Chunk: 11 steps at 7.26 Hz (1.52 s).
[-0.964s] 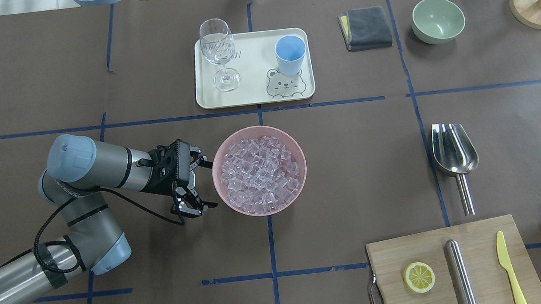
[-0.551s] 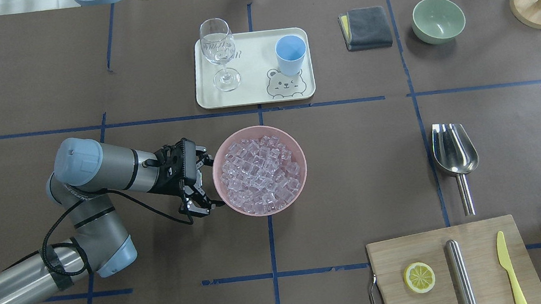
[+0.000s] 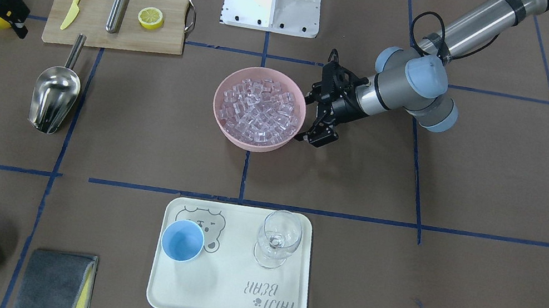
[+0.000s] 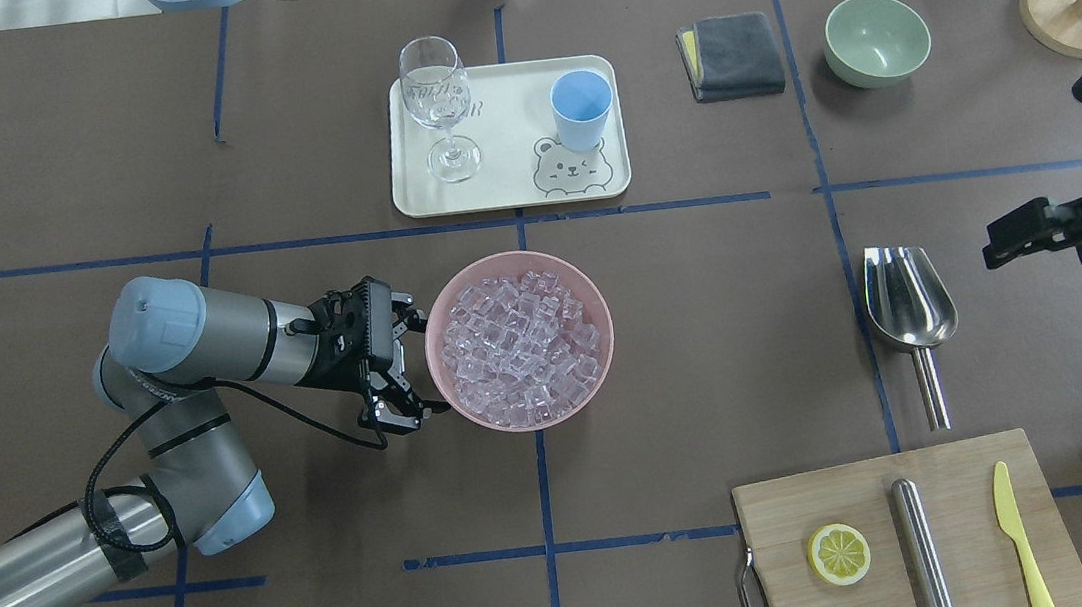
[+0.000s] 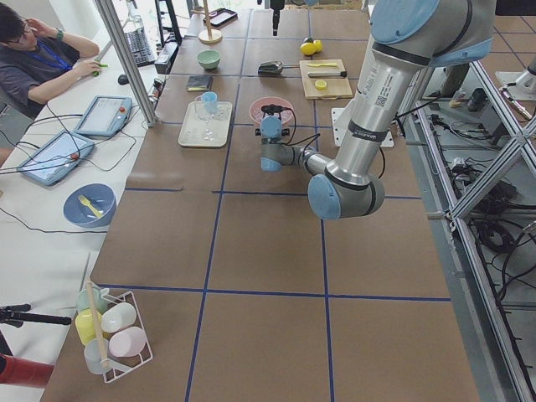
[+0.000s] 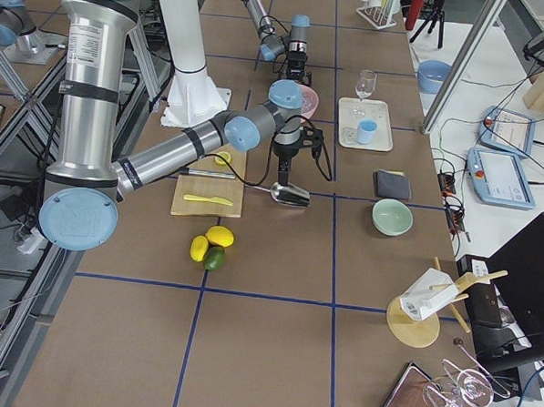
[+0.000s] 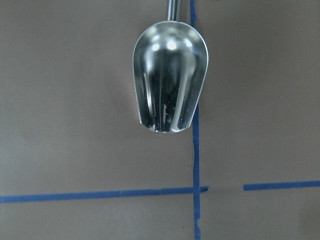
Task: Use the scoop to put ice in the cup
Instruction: 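Reach the right gripper to the metal scoop and grasp its handle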
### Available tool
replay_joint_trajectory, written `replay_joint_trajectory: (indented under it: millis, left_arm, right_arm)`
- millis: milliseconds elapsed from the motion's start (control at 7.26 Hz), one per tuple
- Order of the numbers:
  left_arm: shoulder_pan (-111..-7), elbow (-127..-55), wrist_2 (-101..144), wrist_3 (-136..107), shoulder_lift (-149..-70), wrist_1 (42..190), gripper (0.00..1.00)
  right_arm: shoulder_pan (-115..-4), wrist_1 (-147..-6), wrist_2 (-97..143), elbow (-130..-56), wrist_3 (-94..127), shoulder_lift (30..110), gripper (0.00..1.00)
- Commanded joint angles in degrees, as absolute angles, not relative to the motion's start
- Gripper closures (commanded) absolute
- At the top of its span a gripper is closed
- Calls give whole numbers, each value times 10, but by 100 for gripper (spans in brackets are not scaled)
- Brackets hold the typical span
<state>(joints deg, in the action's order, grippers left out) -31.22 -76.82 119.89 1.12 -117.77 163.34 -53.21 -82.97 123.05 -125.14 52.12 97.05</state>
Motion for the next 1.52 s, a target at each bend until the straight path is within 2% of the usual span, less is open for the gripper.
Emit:
replay_joint_trajectory:
  millis: [0, 413, 964, 1102, 1378]
  left_arm:
    - [-312, -768, 1200, 11, -1178, 1634, 0]
    - [-309, -768, 1199, 11, -1177, 1634, 0]
    - [-303, -767, 1199, 11, -1176, 1634, 0]
    - [-302, -768, 1188, 11, -1177, 1634, 0]
    - [-298, -768, 1182, 11, -1176, 1635, 0]
  right_arm:
    - [-407, -735, 1143, -1253, 661, 1021, 0]
    - [-328, -626, 1087, -1161, 702, 1023, 0]
    - [-287, -622, 1052, -1150, 719, 1017, 13]
    - [-279, -623, 1049, -1150, 719, 1018, 28]
    - [-273, -624, 1050, -1154, 717, 1020, 95]
